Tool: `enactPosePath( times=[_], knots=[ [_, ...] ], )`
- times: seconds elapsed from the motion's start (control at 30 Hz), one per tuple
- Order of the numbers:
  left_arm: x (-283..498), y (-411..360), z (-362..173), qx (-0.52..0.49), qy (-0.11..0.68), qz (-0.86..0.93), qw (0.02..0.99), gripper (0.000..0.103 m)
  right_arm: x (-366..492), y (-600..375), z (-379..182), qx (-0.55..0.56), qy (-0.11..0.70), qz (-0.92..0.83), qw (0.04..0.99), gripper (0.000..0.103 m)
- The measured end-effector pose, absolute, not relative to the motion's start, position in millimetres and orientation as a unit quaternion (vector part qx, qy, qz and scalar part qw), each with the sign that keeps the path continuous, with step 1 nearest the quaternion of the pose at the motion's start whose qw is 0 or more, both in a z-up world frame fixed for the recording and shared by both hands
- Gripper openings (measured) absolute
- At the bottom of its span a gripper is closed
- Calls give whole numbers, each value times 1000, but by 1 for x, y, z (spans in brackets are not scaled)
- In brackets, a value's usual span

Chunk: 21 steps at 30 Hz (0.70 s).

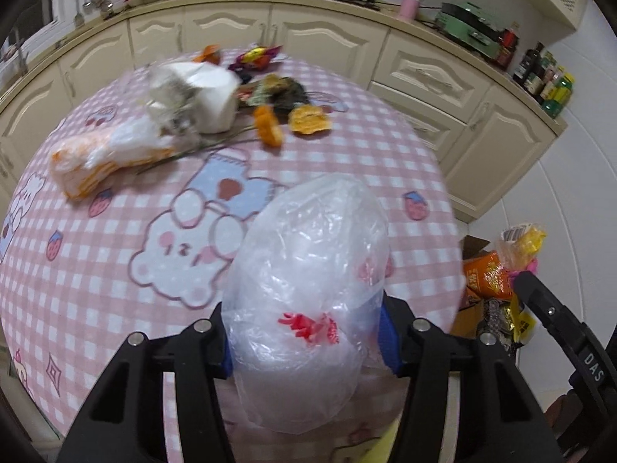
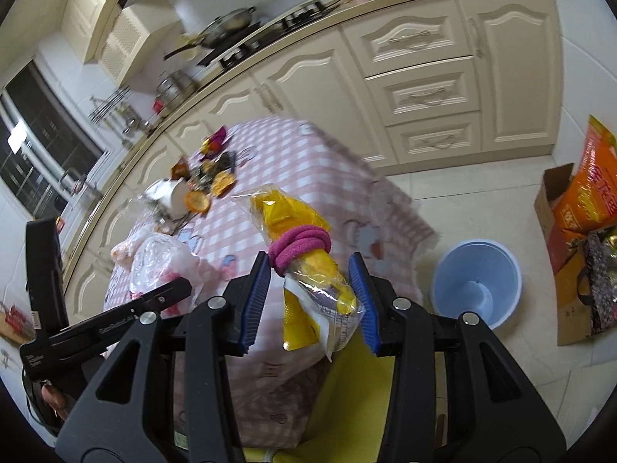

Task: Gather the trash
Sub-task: 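Carry both held items over the light-blue bin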

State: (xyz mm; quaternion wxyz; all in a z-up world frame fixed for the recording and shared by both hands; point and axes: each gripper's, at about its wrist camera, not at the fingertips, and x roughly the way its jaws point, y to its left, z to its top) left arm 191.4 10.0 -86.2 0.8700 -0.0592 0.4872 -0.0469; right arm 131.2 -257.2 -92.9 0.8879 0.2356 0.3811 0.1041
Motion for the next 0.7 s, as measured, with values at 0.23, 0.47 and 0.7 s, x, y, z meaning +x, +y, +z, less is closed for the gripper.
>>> enactPosePath(
  times=[0.23, 0.47, 0.7],
  knots=[
    [193, -48, -78, -23, 483, -104, 869, 55, 114, -305, -96, 260, 366, 48, 892, 42],
    [193, -110, -80, 14, 485, -157, 860, 55, 98, -356, -106, 282, 359, -13, 890, 42],
    [197, -178, -93, 49, 499, -204, 841, 55, 87, -402, -120, 304, 359, -67, 880, 42]
  ],
)
